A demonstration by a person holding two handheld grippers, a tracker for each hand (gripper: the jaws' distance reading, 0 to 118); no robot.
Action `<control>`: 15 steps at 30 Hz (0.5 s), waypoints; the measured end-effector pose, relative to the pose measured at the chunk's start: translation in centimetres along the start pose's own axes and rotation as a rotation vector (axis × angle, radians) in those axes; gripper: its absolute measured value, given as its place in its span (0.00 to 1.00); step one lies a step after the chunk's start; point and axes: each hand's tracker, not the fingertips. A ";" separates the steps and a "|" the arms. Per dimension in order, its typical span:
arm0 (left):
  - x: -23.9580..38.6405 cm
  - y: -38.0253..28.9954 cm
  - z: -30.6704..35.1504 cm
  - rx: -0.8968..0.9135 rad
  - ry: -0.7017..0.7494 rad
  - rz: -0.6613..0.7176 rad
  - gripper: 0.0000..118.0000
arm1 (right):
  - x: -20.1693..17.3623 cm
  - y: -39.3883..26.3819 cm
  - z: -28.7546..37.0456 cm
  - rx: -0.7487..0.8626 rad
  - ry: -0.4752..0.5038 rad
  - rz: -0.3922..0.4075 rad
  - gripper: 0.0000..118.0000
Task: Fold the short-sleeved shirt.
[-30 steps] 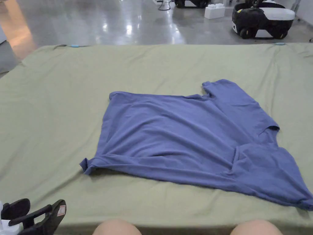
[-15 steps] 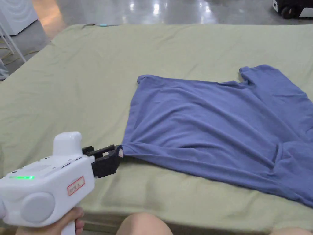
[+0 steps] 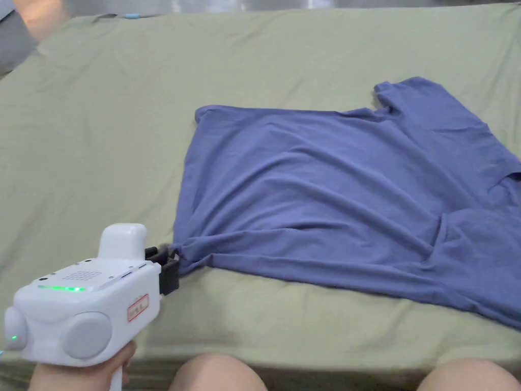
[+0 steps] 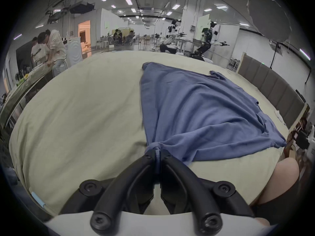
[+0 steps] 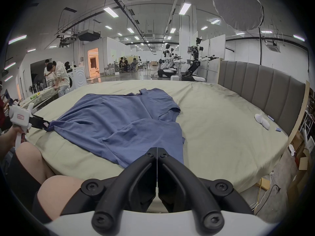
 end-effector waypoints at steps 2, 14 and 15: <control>-0.6 0.0 0.6 0.020 -0.004 0.026 0.03 | 0.3 0.0 -0.4 -0.006 -0.015 0.001 0.03; 0.2 1.4 2.2 0.051 -0.002 0.026 0.03 | 5.5 -2.2 -8.5 -0.335 -0.024 -0.067 0.30; 0.3 1.3 2.2 0.048 -0.002 0.025 0.03 | 5.5 -2.6 -8.6 -0.363 -0.033 -0.057 0.23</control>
